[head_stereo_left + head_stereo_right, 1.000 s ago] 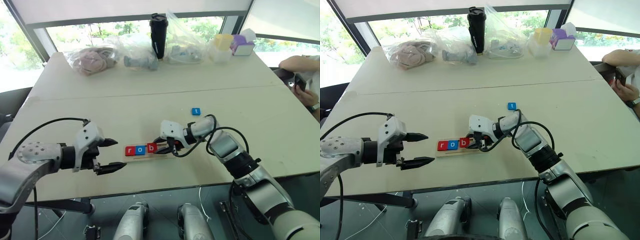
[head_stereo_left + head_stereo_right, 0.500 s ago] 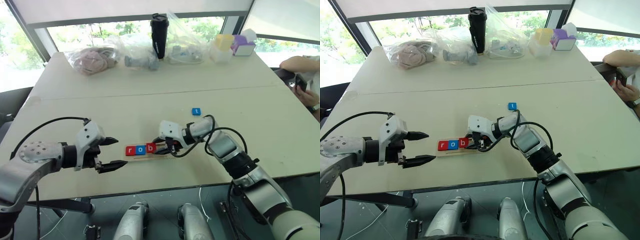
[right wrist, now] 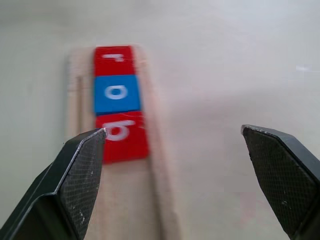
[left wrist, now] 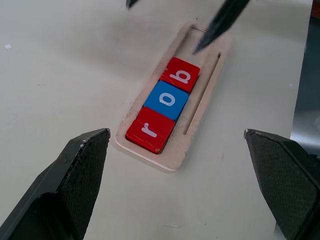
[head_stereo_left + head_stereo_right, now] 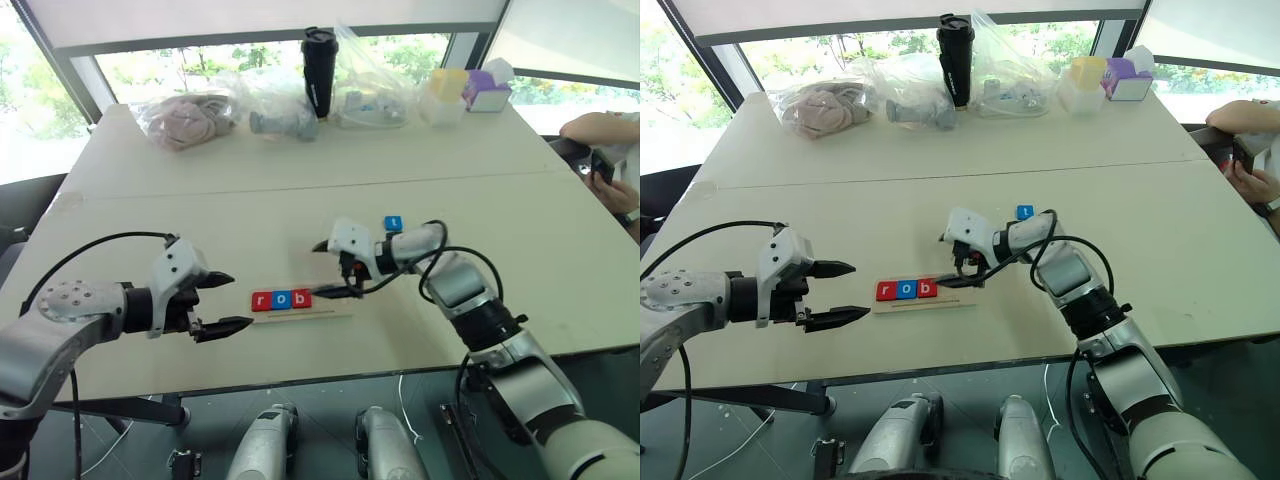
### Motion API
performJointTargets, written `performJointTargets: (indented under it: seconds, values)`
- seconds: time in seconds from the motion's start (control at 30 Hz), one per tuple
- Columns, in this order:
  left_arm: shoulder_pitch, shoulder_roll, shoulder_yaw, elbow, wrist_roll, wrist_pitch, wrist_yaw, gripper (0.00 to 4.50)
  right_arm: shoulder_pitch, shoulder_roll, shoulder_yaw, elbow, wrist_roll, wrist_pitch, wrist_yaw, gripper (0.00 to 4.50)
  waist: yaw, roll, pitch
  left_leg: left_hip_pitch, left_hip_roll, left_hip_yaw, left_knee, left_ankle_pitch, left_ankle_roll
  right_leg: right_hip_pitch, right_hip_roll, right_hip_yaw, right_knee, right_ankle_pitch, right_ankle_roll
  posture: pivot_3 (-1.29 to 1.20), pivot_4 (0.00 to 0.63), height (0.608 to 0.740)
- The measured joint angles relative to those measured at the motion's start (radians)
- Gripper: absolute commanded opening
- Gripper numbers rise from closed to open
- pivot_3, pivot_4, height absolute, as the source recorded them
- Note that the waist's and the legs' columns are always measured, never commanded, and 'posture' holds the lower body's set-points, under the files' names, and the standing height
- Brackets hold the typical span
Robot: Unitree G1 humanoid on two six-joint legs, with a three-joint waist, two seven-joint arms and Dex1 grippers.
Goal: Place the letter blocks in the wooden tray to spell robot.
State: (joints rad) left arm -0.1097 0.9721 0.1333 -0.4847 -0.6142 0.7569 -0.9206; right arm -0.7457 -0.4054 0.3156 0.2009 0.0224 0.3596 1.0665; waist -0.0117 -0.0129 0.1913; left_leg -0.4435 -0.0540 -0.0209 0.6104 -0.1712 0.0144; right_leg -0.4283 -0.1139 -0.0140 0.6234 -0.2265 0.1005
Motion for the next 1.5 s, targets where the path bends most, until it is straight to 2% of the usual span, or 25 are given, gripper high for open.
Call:
performJointTargets:
  seconds: [0.13,0.33,0.5,0.73,0.83,1.0,1.3,1.4,1.5]
  values:
    - [-0.028,-0.018,0.006,0.000,-0.020,0.005,0.009,4.50,-0.010,-0.019,-0.158,0.016,0.002,0.100,-0.188,4.46,0.002,0.000,0.000,0.000,0.000,0.000,0.000,0.000,0.000,0.000,0.000,0.000,0.000,0.000,0.000,0.00,0.150,0.740]
    - [-0.059,-0.026,0.009,-0.032,-0.066,0.040,0.016,4.50,0.061,0.000,-0.377,-0.151,0.005,0.589,-0.475,4.46,0.000,0.000,0.000,0.000,0.000,0.000,-0.001,0.000,0.000,-0.001,-0.001,0.001,0.002,0.000,0.000,0.00,0.150,0.740]
    - [-0.104,-0.039,-0.005,-0.033,-0.072,0.043,0.019,4.50,0.138,0.087,-0.421,-0.379,0.017,0.887,-0.615,4.46,-0.002,0.000,0.000,0.000,0.000,0.000,0.000,0.000,0.000,-0.002,-0.001,0.001,0.005,0.000,0.000,0.00,0.150,0.740]
    - [-0.116,-0.045,-0.076,0.034,-0.023,0.014,-0.004,4.50,0.188,0.227,-0.420,-0.446,0.018,0.991,-0.780,4.46,0.000,0.000,0.000,0.000,0.000,0.000,0.001,0.000,0.000,-0.001,-0.001,0.001,0.004,0.000,0.000,0.00,0.150,0.740]
    - [-0.126,-0.047,-0.079,0.038,-0.011,0.000,-0.005,4.50,0.188,0.238,-0.418,-0.441,0.018,0.996,-0.824,3.66,-0.001,0.000,0.000,0.000,0.000,0.000,0.000,0.000,0.000,-0.001,-0.001,0.001,0.003,0.000,0.000,0.00,0.150,0.740]
    - [-0.118,-0.051,-0.079,0.038,-0.005,-0.001,-0.003,4.50,0.188,0.237,-0.419,-0.429,0.019,0.984,-0.866,1.13,-0.002,0.000,0.000,0.000,0.000,0.000,0.000,0.000,0.000,-0.001,-0.001,0.001,0.003,0.000,0.000,0.00,0.150,0.740]
    - [-0.102,-0.057,-0.079,0.037,-0.004,-0.002,0.000,4.50,0.188,0.180,-0.407,-0.447,0.025,0.995,-0.875,1.14,0.000,0.000,0.000,0.000,0.000,0.000,0.000,0.000,0.000,-0.001,-0.001,0.000,0.002,0.000,0.000,0.00,0.150,0.740]
    - [-0.112,-0.066,-0.085,0.037,-0.003,-0.002,-0.002,4.50,0.200,0.236,-0.518,-0.547,0.023,1.118,-0.905,1.14,0.002,0.000,0.000,-0.001,0.000,-0.001,0.000,0.000,0.000,-0.001,-0.001,0.000,0.002,0.000,0.000,0.00,0.150,0.740]
    - [-0.133,-0.071,-0.094,0.043,0.006,-0.008,-0.009,4.50,0.243,0.346,-0.640,-0.676,-0.007,1.235,-0.963,1.14,0.001,0.000,0.000,-0.001,0.000,-0.001,0.000,0.000,0.000,-0.001,0.000,-0.001,0.002,-0.001,0.000,0.00,0.150,0.740]
